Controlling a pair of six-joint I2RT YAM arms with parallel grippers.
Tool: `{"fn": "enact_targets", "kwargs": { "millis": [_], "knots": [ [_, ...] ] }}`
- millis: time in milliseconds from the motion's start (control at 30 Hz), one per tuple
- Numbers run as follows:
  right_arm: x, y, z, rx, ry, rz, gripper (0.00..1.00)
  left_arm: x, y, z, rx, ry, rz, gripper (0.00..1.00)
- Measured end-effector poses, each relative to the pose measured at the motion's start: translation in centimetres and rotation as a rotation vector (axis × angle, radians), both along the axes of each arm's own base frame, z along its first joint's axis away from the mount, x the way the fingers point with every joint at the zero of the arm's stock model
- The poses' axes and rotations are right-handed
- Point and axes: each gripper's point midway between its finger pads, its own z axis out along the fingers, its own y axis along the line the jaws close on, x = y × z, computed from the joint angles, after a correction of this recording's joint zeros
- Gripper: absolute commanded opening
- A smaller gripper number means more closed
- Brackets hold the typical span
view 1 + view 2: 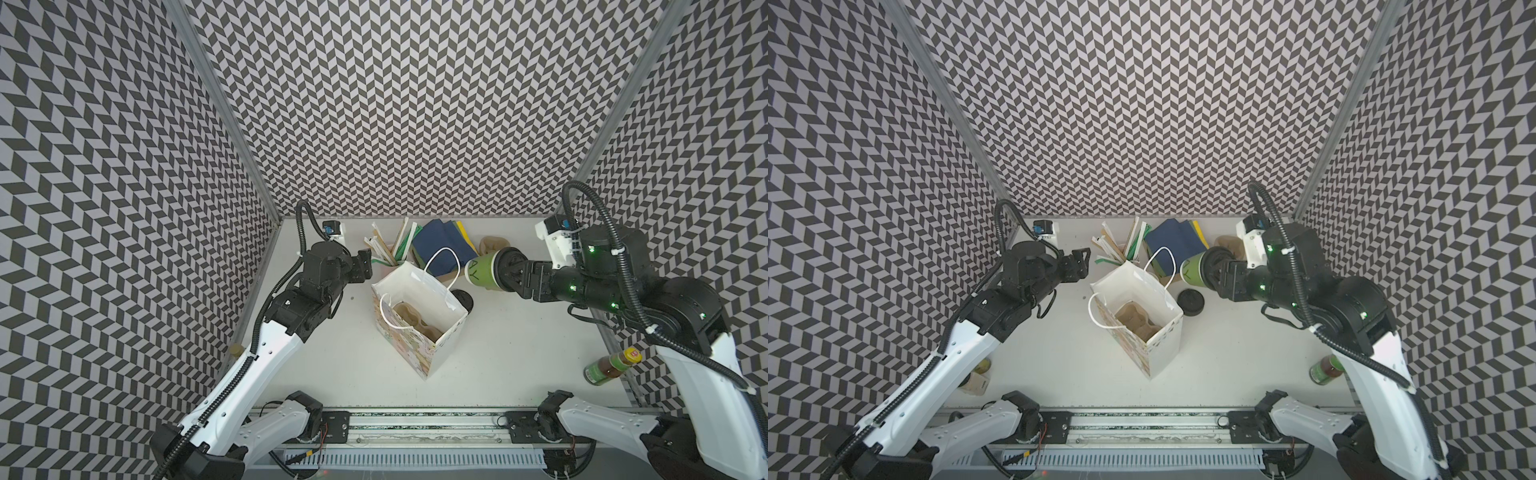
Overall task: Pack a coffee takeout order
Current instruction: Pick up the coffee cup at the middle-right of the table, then place the coffee cup in the cup tray.
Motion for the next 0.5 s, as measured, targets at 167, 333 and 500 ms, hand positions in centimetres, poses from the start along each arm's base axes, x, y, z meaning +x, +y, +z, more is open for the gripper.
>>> {"fn": "enact_targets", "kwargs": {
  "millis": [167, 333, 500],
  "knots": [
    [-0.1, 0.1, 0.0, 0.003, 0.002, 0.007, 0.0, 0.0, 0.0, 0.0, 0.0, 0.0, 0.001, 0.77],
    [-0.4, 0.6, 0.0, 0.01, 0.005, 0.042, 0.0, 0.0, 0.0, 0.0, 0.0, 0.0, 0.001, 0.77],
    [-1.1, 1.2, 0.2, 0.029, 0.008, 0.097, 0.0, 0.0, 0.1, 0.0, 0.0, 0.0, 0.003, 0.77]
  ]
}}
